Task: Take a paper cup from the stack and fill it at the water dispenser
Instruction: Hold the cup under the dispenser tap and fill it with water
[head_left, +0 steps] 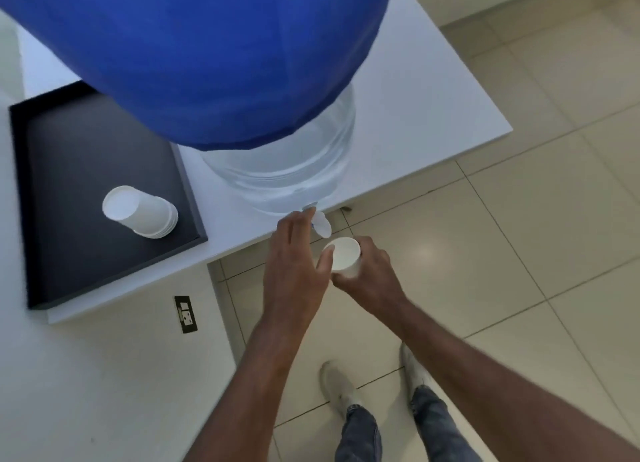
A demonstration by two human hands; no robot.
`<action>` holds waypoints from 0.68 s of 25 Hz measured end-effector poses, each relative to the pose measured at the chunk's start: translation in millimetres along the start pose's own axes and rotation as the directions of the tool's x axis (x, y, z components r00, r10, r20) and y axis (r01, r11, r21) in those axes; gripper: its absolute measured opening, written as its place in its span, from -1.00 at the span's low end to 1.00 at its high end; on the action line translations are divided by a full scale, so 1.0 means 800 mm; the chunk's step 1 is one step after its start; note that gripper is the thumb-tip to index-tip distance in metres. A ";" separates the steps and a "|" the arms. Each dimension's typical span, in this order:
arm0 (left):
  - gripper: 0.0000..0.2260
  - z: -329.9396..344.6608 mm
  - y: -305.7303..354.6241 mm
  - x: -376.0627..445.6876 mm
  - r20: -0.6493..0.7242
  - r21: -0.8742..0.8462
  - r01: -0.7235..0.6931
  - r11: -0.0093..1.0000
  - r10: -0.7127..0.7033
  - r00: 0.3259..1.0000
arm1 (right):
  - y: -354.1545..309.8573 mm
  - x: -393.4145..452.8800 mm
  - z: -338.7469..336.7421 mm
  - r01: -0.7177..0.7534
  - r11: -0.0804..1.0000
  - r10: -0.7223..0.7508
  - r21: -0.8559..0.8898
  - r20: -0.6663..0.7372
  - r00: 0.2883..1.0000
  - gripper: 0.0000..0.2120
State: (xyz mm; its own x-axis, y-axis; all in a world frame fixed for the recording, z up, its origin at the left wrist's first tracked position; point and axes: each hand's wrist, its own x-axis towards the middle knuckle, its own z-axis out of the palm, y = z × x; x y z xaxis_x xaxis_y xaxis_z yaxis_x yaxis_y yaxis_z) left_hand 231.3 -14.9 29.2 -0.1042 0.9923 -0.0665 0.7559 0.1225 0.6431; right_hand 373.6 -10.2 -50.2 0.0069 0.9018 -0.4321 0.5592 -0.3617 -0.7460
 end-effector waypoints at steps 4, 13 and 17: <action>-0.50 0.002 -0.007 0.022 0.031 0.153 -0.092 0.984 0.089 0.996 | -0.021 0.043 0.021 0.075 0.996 -0.075 0.039 -0.007 0.997 -0.44; -0.83 -0.012 -0.008 0.049 -0.018 -0.191 0.080 0.978 -0.085 0.996 | -0.018 0.055 0.028 0.272 0.957 -0.261 0.099 -0.110 0.959 -0.44; -0.82 -0.013 -0.001 0.041 -0.084 -0.268 0.067 0.961 -0.092 0.992 | -0.020 0.052 0.035 0.283 0.954 -0.271 0.097 -0.119 0.955 -0.42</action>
State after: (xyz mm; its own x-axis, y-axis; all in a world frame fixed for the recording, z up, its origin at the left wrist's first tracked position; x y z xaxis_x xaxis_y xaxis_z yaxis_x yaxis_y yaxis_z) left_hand 220.6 17.5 34.3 -0.2276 0.9718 -0.0612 0.5466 0.1796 0.8179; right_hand 341.8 26.4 -70.7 -0.0470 0.9875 -0.1501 0.4547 -0.1127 -0.8835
